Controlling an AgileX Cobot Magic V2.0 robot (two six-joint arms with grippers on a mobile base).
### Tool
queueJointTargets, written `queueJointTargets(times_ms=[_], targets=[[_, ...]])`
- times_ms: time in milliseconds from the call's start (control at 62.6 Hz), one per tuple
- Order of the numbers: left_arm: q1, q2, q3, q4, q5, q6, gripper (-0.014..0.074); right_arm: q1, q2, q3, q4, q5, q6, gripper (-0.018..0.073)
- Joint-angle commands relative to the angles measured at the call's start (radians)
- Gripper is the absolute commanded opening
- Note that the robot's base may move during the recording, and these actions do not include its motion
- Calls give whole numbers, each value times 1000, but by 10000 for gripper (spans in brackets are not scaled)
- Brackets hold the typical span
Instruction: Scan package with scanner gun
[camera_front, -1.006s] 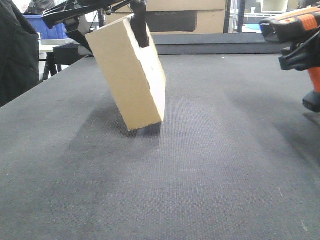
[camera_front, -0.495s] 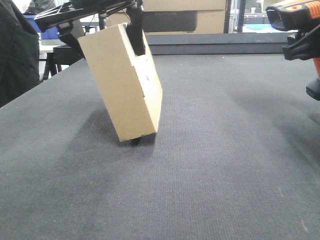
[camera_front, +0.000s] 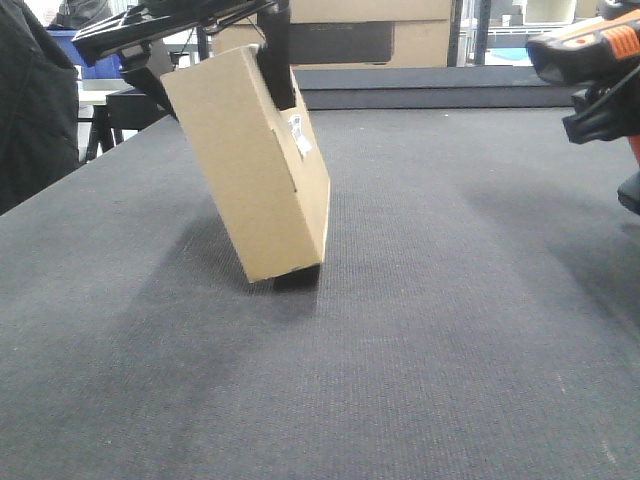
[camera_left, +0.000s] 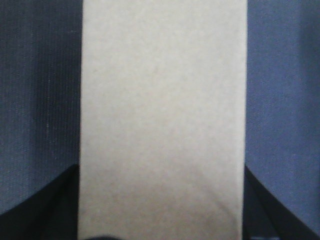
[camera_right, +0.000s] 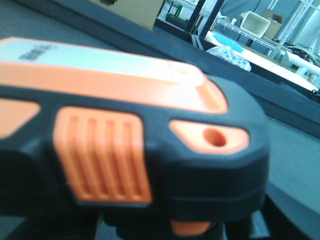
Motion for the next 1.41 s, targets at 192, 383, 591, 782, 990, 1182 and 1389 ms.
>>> queueJointTargets(times_ms=[192,383,591,782,990,1182,1389], targets=[[-2,-14,-5,-8,-71,-3,-111,-5,6,-7,4,-70,424,-153],[-2,-14,-5,-8,-74,-3,-111,-5,76,-7,4,-140,527,-153],[-2,-14,-5,-8,-78,-3,-111,-5,130,-7,4,-214,583,-153],[-2,-14,-5,-8,-78,-3,-111,-5,129,-7,4,-206,583,-153],[-2,-14,-5,-8,-78,-3,-111,-5,129,-7,4,-193,583,-54],[-2,-12,-5,-8,-78,-3,-111,-5,129,-7,4,-179,583,299],[-2,-12,-5,-8,-78,-3,-111,-5,123,-5,-79,-136,585,483]])
